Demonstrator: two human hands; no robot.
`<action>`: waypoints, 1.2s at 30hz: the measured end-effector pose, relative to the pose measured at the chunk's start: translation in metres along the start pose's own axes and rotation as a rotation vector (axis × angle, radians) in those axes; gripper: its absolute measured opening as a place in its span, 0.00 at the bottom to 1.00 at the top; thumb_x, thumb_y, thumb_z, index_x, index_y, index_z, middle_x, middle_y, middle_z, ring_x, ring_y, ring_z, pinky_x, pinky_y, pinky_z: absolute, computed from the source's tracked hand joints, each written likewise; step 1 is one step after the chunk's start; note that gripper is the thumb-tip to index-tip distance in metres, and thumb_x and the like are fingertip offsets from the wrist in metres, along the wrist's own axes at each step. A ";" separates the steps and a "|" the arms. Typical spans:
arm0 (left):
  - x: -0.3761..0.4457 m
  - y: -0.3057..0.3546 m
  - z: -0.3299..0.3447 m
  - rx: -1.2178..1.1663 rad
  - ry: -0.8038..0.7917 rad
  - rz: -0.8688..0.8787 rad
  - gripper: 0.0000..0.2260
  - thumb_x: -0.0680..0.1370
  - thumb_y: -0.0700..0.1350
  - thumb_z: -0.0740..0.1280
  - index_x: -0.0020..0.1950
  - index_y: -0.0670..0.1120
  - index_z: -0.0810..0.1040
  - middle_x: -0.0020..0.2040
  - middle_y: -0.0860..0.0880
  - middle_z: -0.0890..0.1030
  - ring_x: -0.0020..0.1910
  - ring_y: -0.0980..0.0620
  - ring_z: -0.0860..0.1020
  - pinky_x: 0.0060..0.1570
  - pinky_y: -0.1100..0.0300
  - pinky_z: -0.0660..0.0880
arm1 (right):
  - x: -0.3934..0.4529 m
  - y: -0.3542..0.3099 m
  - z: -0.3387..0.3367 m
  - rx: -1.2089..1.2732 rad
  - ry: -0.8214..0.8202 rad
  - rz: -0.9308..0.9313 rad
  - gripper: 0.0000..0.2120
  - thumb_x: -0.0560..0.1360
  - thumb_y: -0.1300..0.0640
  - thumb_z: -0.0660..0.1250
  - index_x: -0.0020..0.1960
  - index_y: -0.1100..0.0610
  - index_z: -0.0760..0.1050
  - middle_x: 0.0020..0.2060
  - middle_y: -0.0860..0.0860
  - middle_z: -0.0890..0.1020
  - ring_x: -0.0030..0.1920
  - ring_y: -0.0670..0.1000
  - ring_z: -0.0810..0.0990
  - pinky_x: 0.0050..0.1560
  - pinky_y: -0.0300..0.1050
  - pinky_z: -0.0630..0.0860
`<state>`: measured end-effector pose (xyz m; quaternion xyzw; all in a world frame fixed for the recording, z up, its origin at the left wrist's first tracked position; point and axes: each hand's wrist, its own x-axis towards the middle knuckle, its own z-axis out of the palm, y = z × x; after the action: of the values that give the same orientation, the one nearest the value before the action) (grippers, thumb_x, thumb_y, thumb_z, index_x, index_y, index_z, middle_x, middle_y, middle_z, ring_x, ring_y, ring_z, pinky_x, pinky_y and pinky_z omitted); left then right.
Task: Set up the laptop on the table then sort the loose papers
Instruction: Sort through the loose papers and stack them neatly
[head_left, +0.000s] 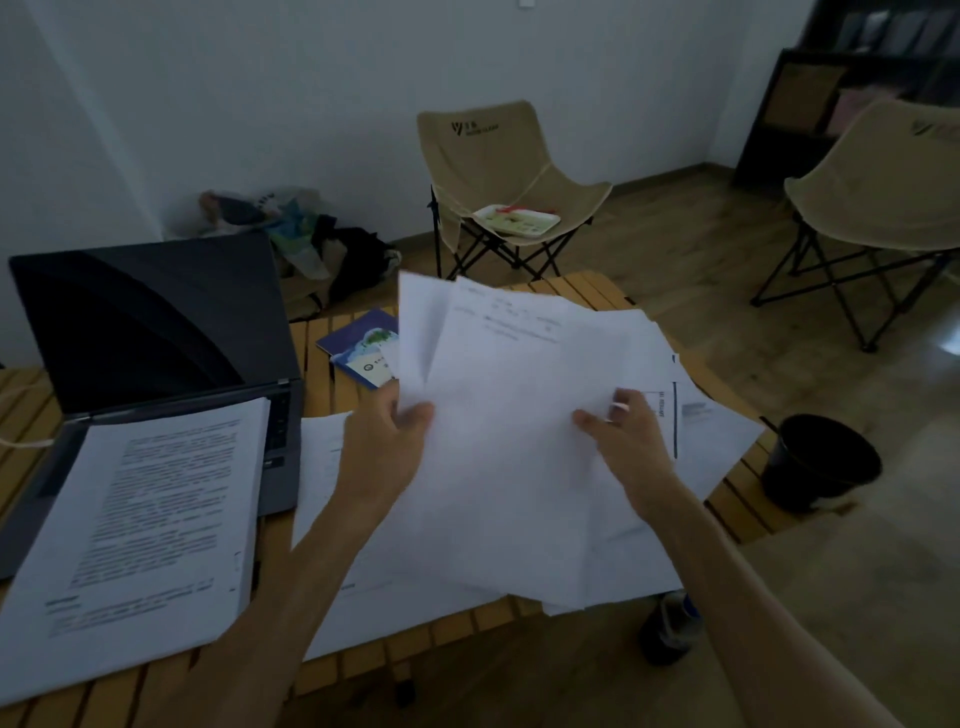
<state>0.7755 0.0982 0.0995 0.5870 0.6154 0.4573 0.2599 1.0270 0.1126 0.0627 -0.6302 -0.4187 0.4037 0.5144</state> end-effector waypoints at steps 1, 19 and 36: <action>-0.003 0.010 -0.003 0.063 0.122 0.084 0.07 0.79 0.46 0.66 0.53 0.43 0.78 0.46 0.48 0.82 0.45 0.49 0.80 0.41 0.58 0.76 | -0.006 -0.006 0.001 -0.079 0.050 -0.035 0.27 0.74 0.52 0.75 0.69 0.54 0.68 0.64 0.52 0.77 0.61 0.53 0.79 0.59 0.47 0.76; 0.009 -0.038 0.017 -0.476 -0.421 -0.555 0.13 0.81 0.50 0.64 0.58 0.43 0.79 0.51 0.44 0.85 0.51 0.43 0.82 0.54 0.50 0.77 | 0.004 0.023 -0.025 0.280 -0.402 0.167 0.16 0.81 0.63 0.63 0.68 0.59 0.76 0.61 0.54 0.83 0.60 0.56 0.82 0.57 0.54 0.81; 0.013 -0.096 -0.036 0.220 0.007 -0.363 0.07 0.78 0.39 0.65 0.54 0.38 0.77 0.48 0.41 0.80 0.44 0.44 0.79 0.39 0.56 0.74 | 0.025 0.028 -0.035 0.080 -0.097 0.114 0.15 0.79 0.63 0.68 0.65 0.58 0.77 0.58 0.50 0.82 0.59 0.52 0.80 0.61 0.50 0.76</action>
<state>0.6958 0.1120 0.0346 0.4897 0.7583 0.3350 0.2703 1.0707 0.1222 0.0386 -0.6116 -0.3902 0.4789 0.4944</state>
